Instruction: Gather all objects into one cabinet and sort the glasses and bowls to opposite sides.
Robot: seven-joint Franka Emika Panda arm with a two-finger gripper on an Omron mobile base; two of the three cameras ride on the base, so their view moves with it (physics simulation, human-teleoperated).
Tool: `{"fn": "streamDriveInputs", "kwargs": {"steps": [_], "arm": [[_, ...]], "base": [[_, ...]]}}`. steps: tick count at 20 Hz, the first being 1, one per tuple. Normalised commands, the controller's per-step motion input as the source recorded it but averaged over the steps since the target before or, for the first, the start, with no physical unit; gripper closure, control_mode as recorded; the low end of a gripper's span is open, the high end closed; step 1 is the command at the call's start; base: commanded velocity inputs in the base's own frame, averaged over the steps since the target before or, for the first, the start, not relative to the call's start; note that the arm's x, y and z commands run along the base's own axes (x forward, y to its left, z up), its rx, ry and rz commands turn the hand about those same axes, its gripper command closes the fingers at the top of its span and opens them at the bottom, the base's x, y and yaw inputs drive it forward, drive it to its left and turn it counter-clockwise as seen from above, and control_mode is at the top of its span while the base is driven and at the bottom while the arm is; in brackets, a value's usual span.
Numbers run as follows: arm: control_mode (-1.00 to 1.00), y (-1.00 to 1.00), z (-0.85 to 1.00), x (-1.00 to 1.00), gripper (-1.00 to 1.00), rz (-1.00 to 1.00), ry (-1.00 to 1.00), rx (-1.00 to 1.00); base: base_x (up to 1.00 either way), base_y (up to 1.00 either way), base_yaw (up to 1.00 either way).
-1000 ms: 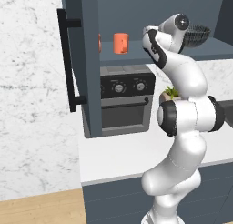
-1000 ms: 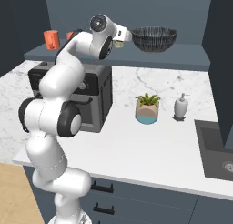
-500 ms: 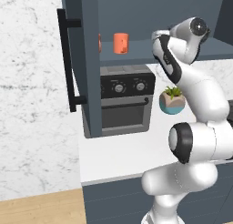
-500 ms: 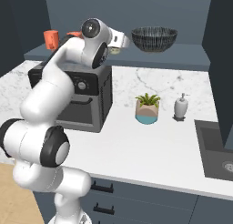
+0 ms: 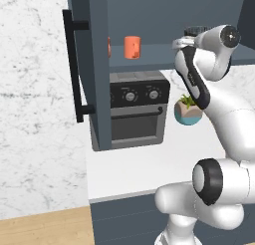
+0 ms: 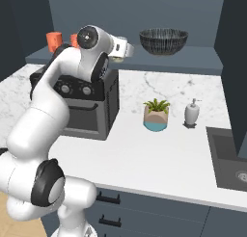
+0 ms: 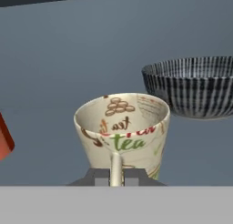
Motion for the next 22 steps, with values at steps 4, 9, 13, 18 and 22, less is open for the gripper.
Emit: {"fn": "streamDriveInputs", "kwargs": {"steps": [4,9,13,18,22], "arm": [[-1.0,0.14,0.21,-0.3,1.0,0.04,0.07,0.0],[-1.0,0.46,0.09,-0.14,1.0,0.21,0.05,0.0],[-1.0,0.61,0.0,-0.19,1.0,0.35,0.0,0.0],[-1.0,0.7,0.0,-0.31,1.0,0.37,0.0,0.0],[-1.0,0.7,0.01,-0.36,1.0,0.29,0.0,0.0]], "base": [[0.0,0.0,0.0],[0.0,0.0,0.0],[0.0,0.0,0.0],[0.0,0.0,0.0],[0.0,0.0,0.0]]}}
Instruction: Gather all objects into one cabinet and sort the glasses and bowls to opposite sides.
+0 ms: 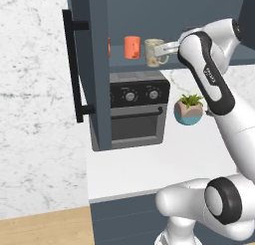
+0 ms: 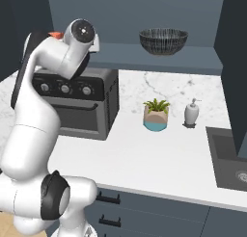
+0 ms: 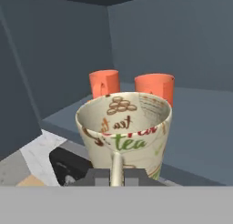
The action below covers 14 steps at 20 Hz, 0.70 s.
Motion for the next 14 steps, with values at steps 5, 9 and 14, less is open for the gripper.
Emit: {"fn": "streamDriveInputs", "kwargs": {"steps": [5,9,14], "arm": [[-1.0,0.59,0.11,-0.16,1.0,0.14,0.0,0.0],[-1.0,0.35,0.03,0.05,1.0,0.0,0.01,0.0],[-1.0,0.35,-0.03,0.18,1.0,-0.04,0.0,0.0]], "base": [[0.0,0.0,0.0],[0.0,0.0,0.0],[0.0,0.0,0.0]]}}
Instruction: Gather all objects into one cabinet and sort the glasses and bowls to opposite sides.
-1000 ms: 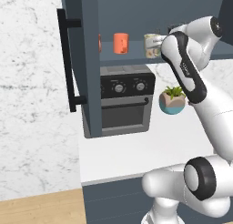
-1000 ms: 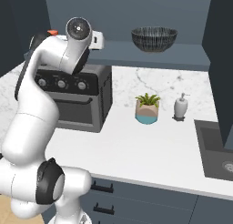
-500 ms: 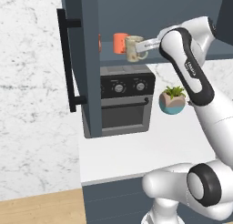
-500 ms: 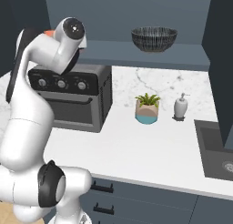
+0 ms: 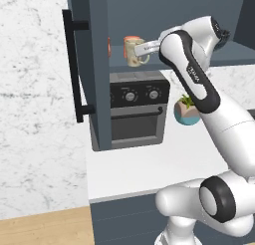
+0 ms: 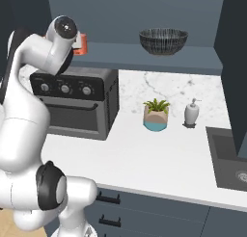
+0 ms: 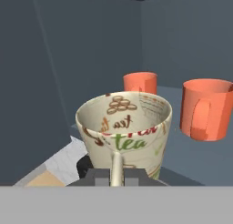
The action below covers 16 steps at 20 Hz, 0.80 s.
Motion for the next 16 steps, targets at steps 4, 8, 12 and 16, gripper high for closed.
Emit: {"fn": "streamDriveInputs", "kwargs": {"steps": [4,8,12,16], "arm": [[-1.0,0.32,-0.1,0.21,1.0,-0.05,0.0,0.0],[-1.0,0.09,-0.12,0.22,1.0,0.0,0.0,0.0],[-1.0,0.0,-0.11,0.31,1.0,0.0,0.0,0.0],[-1.0,0.0,-0.08,0.32,1.0,0.0,0.0,0.0]], "base": [[0.0,0.0,0.0],[0.0,0.0,0.0],[0.0,0.0,0.0],[0.0,0.0,0.0]]}}
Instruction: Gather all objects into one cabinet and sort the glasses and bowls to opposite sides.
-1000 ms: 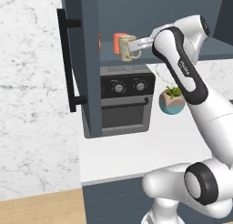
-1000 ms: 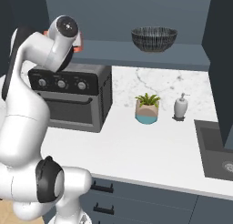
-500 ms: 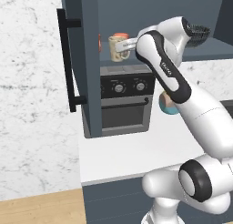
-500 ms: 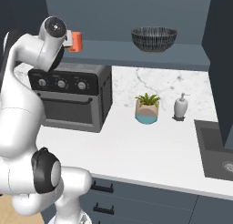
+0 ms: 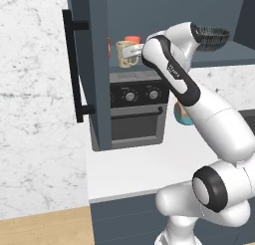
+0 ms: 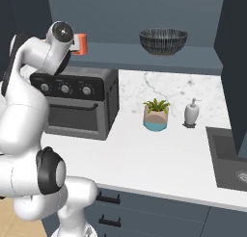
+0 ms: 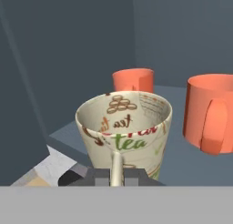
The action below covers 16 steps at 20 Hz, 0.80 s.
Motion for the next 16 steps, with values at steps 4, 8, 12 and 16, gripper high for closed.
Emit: {"fn": "streamDriveInputs", "kwargs": {"steps": [4,8,12,16], "arm": [[-1.0,0.07,-0.01,0.26,1.0,0.0,0.01,0.0],[-1.0,0.12,0.0,0.25,1.0,0.0,0.0,0.0],[-1.0,0.1,0.0,0.3,1.0,0.0,0.0,0.0],[-1.0,0.01,-0.03,0.23,1.0,0.0,0.0,0.0]], "base": [[0.0,0.0,0.0],[0.0,0.0,0.0],[0.0,0.0,0.0],[0.0,0.0,0.0]]}}
